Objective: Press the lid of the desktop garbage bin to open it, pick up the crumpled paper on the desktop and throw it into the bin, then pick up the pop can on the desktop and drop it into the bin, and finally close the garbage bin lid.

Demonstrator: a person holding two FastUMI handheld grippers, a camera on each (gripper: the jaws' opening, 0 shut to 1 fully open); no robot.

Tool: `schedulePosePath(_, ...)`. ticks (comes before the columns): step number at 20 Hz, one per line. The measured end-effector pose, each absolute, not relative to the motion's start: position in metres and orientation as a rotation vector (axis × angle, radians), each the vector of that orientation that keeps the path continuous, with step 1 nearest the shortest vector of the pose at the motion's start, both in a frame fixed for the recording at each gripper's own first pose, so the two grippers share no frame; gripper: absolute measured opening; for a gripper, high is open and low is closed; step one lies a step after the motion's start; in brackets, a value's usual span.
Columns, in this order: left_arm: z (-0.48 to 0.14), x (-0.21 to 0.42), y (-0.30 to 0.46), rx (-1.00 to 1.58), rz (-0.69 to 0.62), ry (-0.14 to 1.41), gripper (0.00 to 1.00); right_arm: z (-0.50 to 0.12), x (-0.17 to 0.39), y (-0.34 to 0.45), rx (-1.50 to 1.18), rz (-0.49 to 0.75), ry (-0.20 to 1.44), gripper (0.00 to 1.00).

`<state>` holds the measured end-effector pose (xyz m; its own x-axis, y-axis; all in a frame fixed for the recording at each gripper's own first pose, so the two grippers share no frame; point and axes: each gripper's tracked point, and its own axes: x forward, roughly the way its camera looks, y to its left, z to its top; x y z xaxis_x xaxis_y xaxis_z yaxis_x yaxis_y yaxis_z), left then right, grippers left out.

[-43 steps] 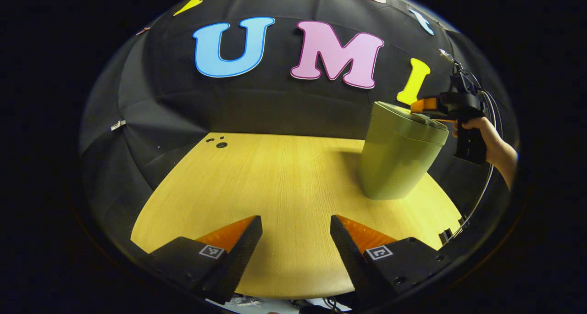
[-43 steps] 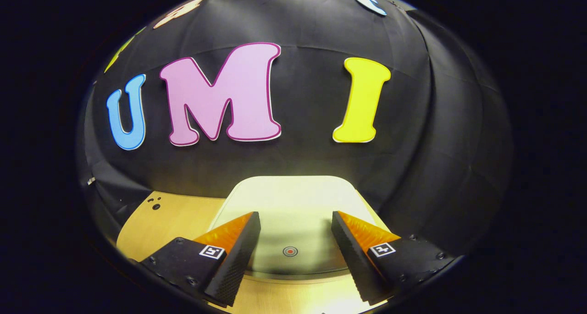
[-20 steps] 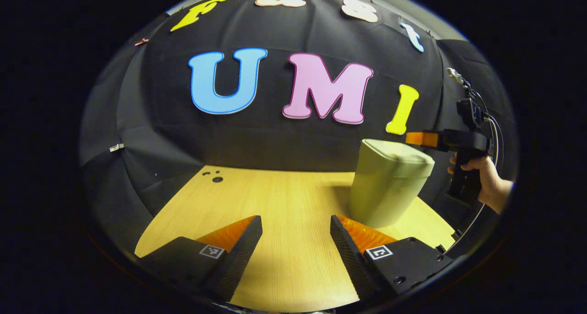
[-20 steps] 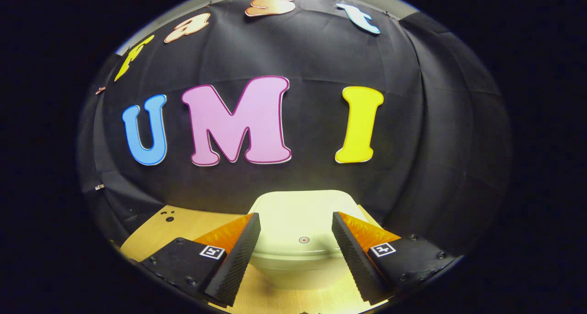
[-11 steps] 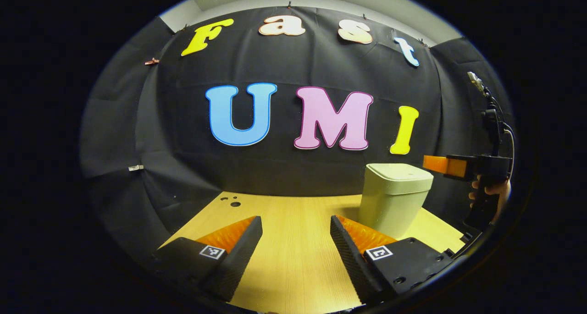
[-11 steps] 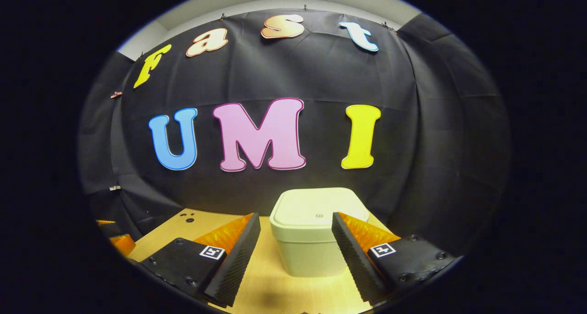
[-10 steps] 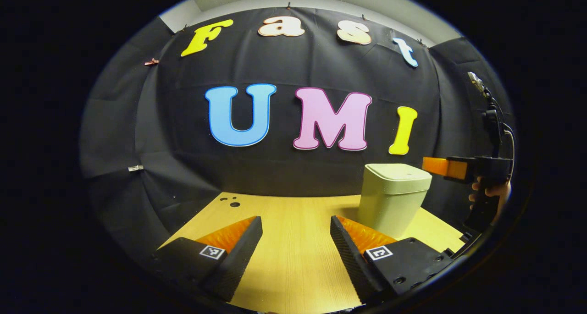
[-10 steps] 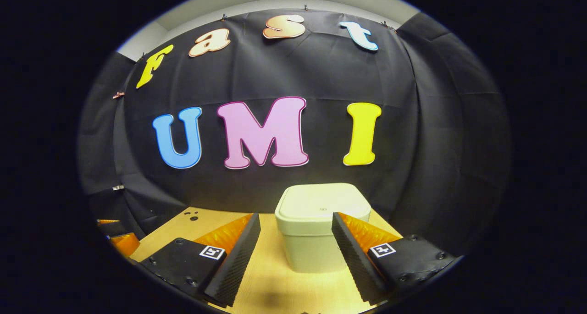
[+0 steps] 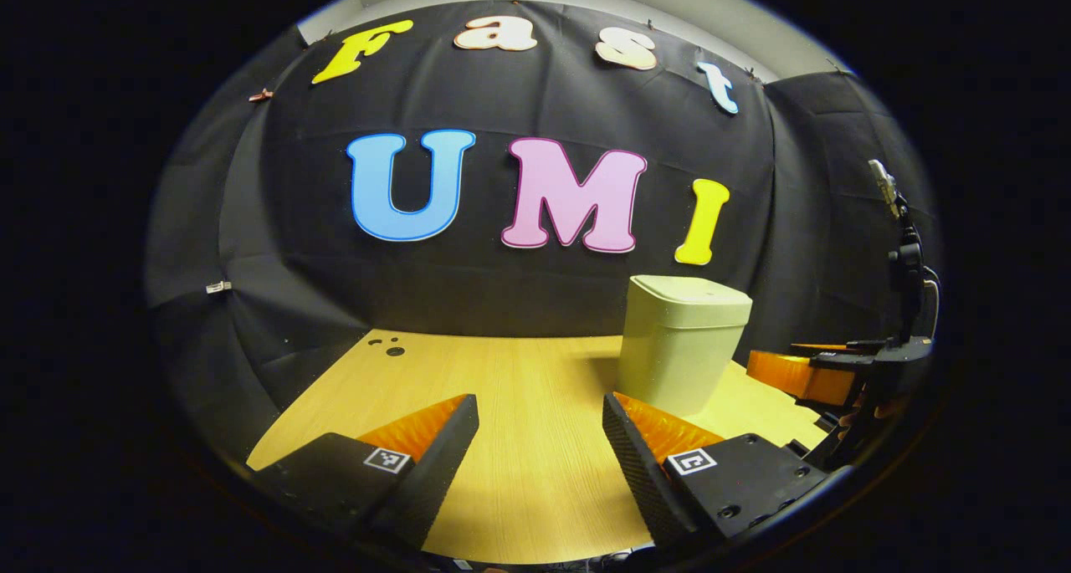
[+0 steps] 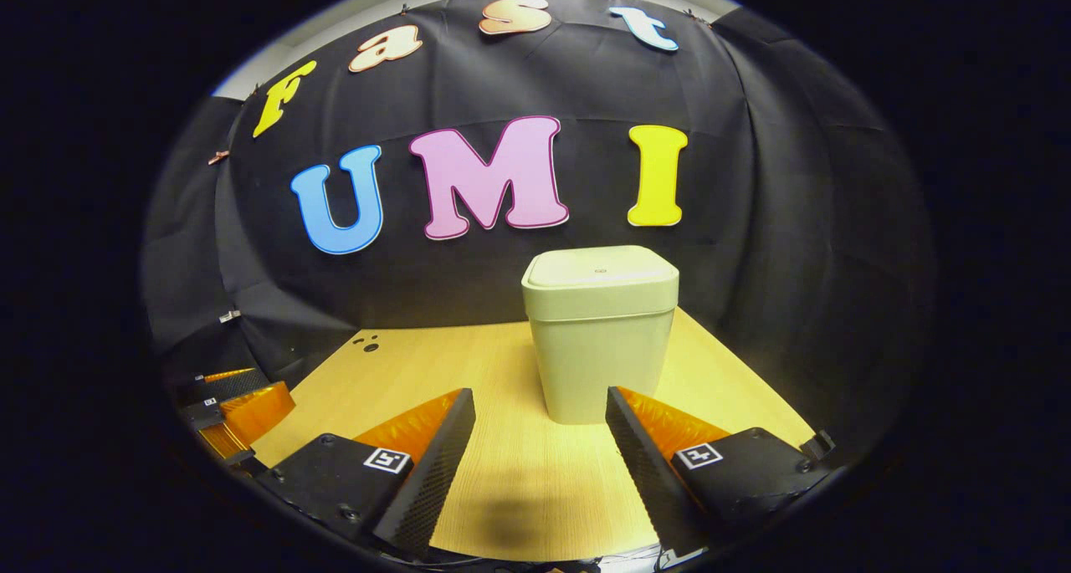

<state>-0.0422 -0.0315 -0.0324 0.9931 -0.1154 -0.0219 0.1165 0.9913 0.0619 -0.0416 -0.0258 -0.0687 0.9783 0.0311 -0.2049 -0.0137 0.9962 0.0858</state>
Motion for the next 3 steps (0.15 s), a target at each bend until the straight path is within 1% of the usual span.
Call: schedulePosePath(3,-0.0417,-0.0435,-0.0332,0.062,-0.127,0.039,0.96,-0.0778,-0.047,-0.0179,0.079,0.037,0.23,0.99)
